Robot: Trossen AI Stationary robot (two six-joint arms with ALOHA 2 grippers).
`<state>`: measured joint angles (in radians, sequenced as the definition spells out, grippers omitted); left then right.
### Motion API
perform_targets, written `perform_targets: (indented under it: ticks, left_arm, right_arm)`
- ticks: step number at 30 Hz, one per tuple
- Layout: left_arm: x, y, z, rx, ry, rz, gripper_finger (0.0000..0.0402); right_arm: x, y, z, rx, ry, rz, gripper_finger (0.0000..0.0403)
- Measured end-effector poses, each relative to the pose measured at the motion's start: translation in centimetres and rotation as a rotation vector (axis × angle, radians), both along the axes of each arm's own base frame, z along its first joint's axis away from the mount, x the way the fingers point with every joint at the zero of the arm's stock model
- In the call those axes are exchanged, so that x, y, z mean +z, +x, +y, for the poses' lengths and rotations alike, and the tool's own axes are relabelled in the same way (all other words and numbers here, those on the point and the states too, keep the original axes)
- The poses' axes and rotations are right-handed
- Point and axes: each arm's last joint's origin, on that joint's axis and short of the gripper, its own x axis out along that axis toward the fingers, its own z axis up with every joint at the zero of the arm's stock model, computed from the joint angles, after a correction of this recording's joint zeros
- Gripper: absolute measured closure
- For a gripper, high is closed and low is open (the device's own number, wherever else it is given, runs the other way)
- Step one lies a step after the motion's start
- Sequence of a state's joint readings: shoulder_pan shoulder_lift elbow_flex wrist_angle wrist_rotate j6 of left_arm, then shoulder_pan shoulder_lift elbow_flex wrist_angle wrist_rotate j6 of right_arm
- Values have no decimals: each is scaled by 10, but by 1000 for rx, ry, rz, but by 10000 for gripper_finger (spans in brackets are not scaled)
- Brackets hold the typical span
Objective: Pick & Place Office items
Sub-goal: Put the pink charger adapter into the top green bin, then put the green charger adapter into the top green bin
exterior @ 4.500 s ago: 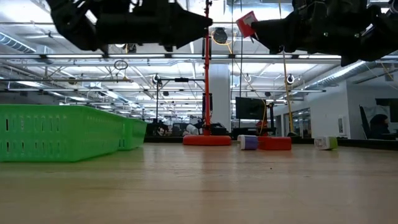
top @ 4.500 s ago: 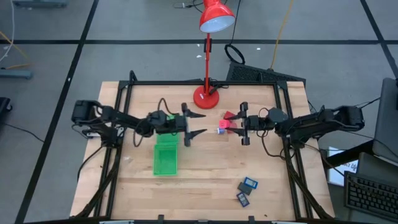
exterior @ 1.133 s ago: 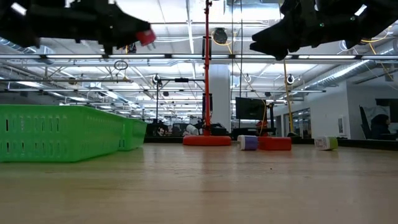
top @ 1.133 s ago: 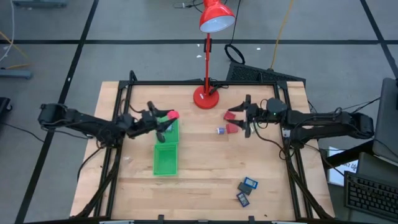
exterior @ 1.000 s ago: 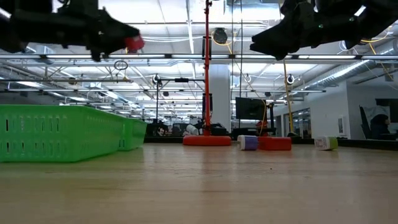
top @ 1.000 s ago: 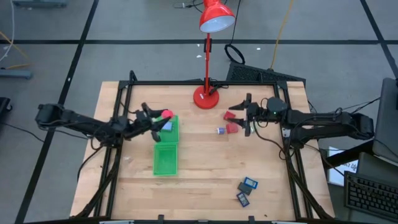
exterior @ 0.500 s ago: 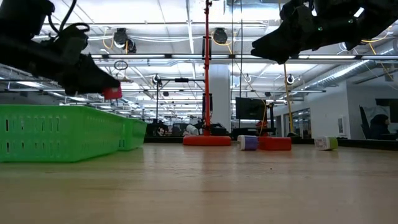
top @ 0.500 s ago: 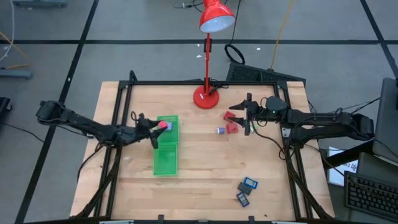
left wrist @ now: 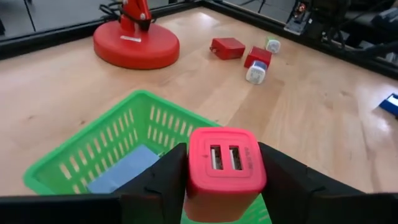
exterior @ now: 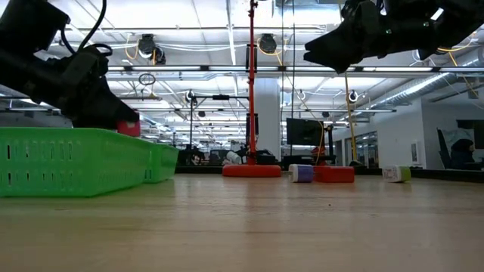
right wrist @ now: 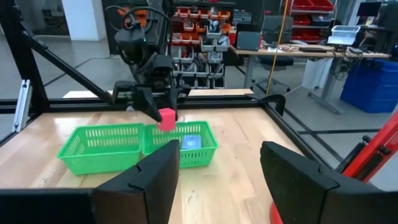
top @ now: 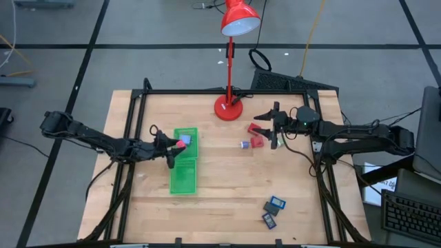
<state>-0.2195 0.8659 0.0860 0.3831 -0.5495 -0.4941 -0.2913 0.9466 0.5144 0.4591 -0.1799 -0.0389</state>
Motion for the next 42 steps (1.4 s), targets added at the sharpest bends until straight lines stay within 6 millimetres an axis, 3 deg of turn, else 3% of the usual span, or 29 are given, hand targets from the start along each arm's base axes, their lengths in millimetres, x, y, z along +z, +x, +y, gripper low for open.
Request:
perform_targets:
  ticks: [7, 15, 19, 23, 28, 35, 42]
  left_arm:
    - [1, 0, 0, 12, -35, -20, 149]
    - [1, 0, 0, 22, -63, -34, 114]
    - [2, 1, 0, 28, -79, -48, 108]
    - [5, 2, 0, 21, -70, -74, 113]
    - [11, 4, 0, 26, -75, -136, 123]
    - [25, 7, 5, 32, -10, -255, 125]
    - [31, 8, 9, 53, 16, -308, 117]
  right_arm:
    - [-6, 0, 0, 4, 21, 57, 190]
    - [-15, -4, 3, 11, 54, 162, 190]
    - [-25, -11, 8, -70, 61, 296, 190]
    - [-45, -22, 13, -242, 96, 535, 190]
    - [-65, -41, 17, -489, 343, 736, 190]
    - [-72, -51, 16, -667, 543, 767, 190]
    - [-78, -60, 14, -715, 647, 836, 190]
